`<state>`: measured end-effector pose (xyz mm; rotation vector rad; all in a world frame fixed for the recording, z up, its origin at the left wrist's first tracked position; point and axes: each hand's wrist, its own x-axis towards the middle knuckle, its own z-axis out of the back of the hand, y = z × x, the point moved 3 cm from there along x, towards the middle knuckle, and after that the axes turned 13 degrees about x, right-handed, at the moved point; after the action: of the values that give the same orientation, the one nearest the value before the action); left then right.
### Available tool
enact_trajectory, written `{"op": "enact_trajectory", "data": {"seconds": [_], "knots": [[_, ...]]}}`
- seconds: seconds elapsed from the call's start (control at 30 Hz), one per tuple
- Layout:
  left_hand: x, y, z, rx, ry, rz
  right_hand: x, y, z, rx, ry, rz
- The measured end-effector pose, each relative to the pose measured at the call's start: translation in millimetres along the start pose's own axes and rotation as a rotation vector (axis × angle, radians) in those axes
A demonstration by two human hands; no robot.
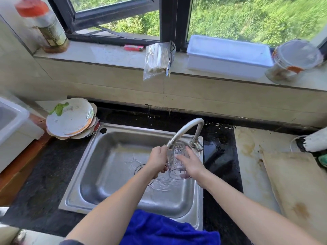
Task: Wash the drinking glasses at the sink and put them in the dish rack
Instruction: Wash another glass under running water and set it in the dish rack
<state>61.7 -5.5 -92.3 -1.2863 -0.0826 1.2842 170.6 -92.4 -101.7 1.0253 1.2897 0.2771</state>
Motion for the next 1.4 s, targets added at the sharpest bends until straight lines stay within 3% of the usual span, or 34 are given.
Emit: {"op": "enact_trajectory", "data": {"seconds": [0.1, 0.2, 0.27, 0.43, 0.57, 0.67, 0.8, 0.97, 1.1, 1.2, 1.27, 1.4], "knots": [[-2.4, -2.2, 3.0, 0.057, -0.028, -0.093, 14.5, 12.7, -6.3, -0.055, -0.011, 0.028], [-1.3, 1.2, 10.5, 0.006, -0.073, -0.084, 22.3, 18.0, -12.7, 0.180, 0.079, -0.140], [1.7, 4.7, 16.9, -0.033, -0.133, -0.068, 15.0, 11.8, -15.1, 0.211, 0.107, -0.195], [6.7, 8.5, 11.9, 0.018, -0.258, -0.081, 16.4, 8.7, -15.8, 0.256, -0.055, -0.134], [13.3, 10.8, 21.2, 0.096, -0.324, -0.043, 17.4, 3.2, -20.5, -0.150, -0.022, 0.150], [9.2, 10.8, 20.5, 0.095, -0.259, -0.056, 12.9, 4.5, -25.1, -0.286, 0.047, 0.208], [-5.8, 6.0, 6.8, 0.029, -0.122, -0.134, 33.9, 33.3, -18.9, -0.250, -0.071, 0.163], [-4.5, 8.7, 25.6, -0.013, -0.212, -0.188, 3.3, 5.4, -31.3, -0.219, 0.098, 0.113], [-7.7, 11.5, 10.2, -0.143, -0.074, -0.161, 21.4, 36.5, -24.0, -0.069, 0.073, 0.020], [0.9, 17.6, 12.4, -0.216, -0.115, -0.090, 7.0, 41.4, -28.3, -0.126, 0.036, 0.053], [5.7, 24.3, 21.4, -0.271, -0.133, -0.043, -6.4, 26.5, -32.1, -0.202, 0.107, 0.045], [2.0, 21.7, 12.0, -0.266, -0.025, -0.057, 9.8, 38.1, -25.6, -0.092, 0.053, -0.007]]}}
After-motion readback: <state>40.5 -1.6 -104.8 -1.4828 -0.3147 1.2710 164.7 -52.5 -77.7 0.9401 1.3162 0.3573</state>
